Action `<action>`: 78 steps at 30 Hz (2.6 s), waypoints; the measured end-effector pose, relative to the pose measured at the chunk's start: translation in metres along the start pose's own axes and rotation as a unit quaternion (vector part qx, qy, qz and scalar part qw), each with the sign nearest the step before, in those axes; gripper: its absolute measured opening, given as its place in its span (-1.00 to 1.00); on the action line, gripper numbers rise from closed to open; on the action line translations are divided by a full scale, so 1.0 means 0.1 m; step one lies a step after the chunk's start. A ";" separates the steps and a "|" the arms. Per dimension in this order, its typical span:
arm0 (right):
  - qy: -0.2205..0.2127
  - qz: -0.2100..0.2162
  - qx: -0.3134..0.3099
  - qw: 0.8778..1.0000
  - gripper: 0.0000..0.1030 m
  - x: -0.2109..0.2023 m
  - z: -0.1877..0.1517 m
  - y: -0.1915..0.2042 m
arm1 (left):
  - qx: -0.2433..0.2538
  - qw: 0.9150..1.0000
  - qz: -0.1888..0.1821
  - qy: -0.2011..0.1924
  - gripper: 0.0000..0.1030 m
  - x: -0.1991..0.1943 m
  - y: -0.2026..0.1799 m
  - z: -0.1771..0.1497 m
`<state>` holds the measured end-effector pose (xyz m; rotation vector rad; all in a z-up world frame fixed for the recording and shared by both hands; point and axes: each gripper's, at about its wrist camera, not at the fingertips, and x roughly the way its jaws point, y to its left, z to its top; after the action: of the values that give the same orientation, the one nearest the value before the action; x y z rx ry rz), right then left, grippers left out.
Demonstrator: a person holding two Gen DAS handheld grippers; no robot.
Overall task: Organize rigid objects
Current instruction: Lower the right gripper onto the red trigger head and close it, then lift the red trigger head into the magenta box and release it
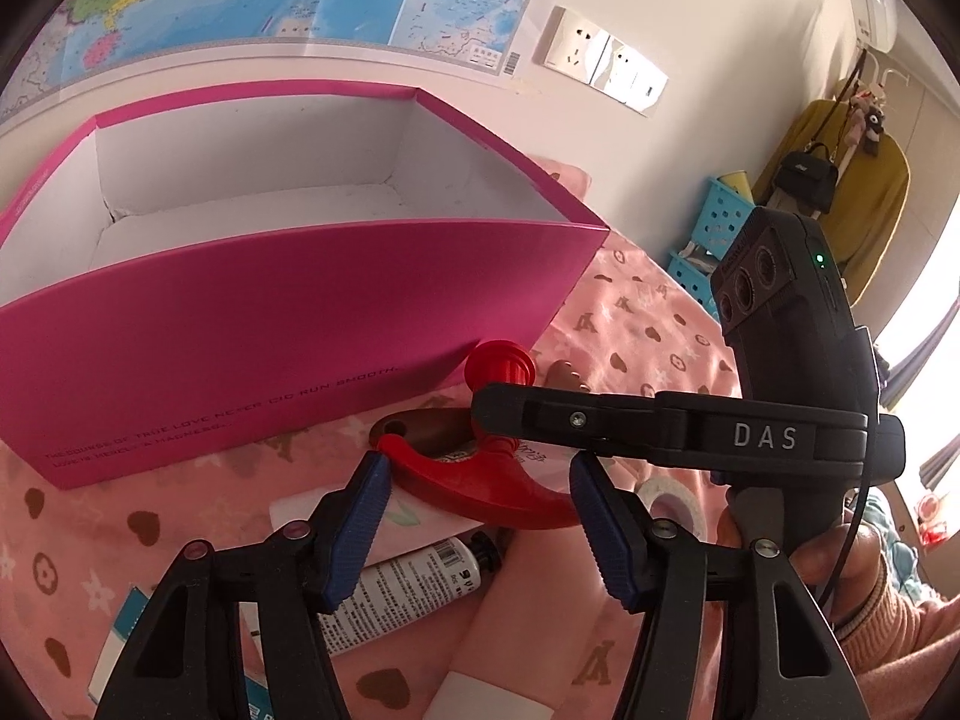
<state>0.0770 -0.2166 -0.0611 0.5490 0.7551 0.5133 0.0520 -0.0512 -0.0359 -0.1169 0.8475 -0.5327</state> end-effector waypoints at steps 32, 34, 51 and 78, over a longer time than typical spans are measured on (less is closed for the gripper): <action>-0.020 0.073 0.034 0.997 -0.45 -0.09 -0.11 -0.17 | 0.025 1.000 0.000 -0.004 0.10 0.01 -0.04 -0.09; -0.007 0.072 0.039 0.997 -0.41 -0.03 -0.09 -0.18 | 0.027 1.000 0.005 -0.007 0.10 0.02 -0.03 -0.08; -0.058 0.070 -0.007 0.996 -0.48 -0.37 -0.05 0.08 | 0.020 0.999 -0.018 -0.019 -0.04 -0.10 -0.08 -0.02; -0.076 0.063 -0.086 0.991 -0.48 -0.26 1.09 0.56 | 0.026 0.996 0.034 -0.075 -0.04 -0.18 0.13 1.01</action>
<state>0.1294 -0.2206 0.0527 0.4715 0.5268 0.6404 0.1226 -0.0421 0.0393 -0.0797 0.6889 -0.4756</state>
